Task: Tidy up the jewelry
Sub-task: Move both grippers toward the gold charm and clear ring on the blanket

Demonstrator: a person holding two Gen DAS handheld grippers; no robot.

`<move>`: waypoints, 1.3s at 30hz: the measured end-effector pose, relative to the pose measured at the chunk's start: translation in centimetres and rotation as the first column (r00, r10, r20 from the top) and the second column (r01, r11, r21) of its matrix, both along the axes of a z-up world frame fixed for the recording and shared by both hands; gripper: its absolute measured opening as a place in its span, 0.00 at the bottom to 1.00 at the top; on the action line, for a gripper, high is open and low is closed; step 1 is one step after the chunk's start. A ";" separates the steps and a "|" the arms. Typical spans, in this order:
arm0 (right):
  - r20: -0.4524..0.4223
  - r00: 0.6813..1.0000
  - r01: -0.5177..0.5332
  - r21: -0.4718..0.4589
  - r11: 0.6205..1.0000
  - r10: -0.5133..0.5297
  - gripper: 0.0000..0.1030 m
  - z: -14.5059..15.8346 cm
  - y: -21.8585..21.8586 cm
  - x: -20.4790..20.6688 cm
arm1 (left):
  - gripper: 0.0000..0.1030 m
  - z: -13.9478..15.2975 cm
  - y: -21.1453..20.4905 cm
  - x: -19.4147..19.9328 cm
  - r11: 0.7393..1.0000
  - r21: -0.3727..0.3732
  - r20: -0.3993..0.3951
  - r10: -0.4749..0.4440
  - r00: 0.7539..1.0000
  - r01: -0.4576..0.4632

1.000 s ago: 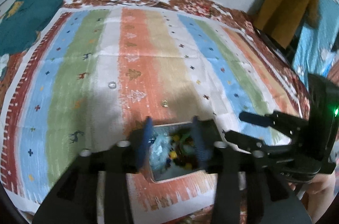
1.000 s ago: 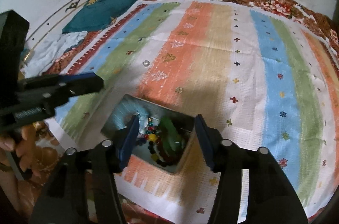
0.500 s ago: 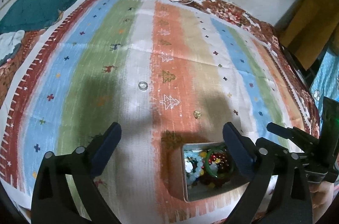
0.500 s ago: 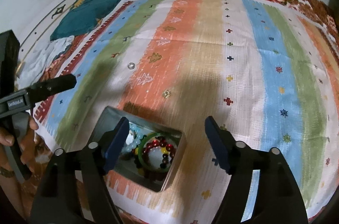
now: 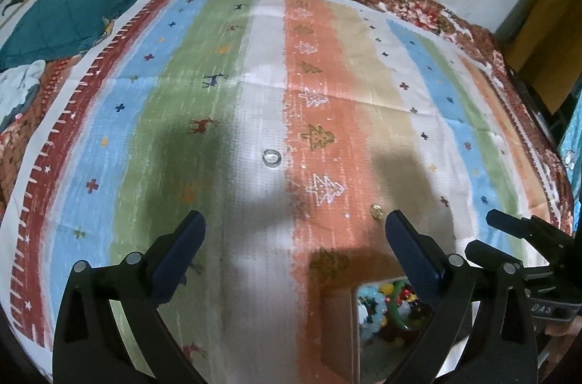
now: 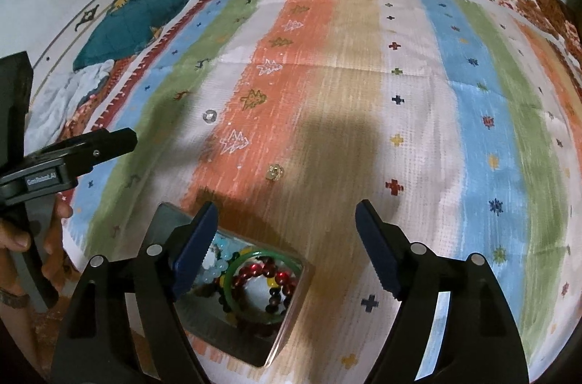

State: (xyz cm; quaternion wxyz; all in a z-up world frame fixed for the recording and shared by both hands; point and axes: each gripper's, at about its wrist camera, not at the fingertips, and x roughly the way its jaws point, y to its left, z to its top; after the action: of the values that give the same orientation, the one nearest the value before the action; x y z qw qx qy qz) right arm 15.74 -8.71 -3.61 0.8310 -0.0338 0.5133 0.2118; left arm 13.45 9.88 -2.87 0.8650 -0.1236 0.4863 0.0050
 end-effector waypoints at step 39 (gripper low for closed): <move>-0.133 0.991 -0.035 -0.052 0.998 0.028 0.76 -5.1 3.3 6.6 | 0.93 -5.3 0.9 7.0 1.000 0.013 -0.131 -0.021 0.991 0.023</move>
State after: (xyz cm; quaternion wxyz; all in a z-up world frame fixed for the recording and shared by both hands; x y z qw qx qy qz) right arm 22.33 -5.42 -8.75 0.7905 -0.0505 0.5721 0.2125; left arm 20.49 10.74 -8.21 0.8322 -0.1114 0.5431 0.0072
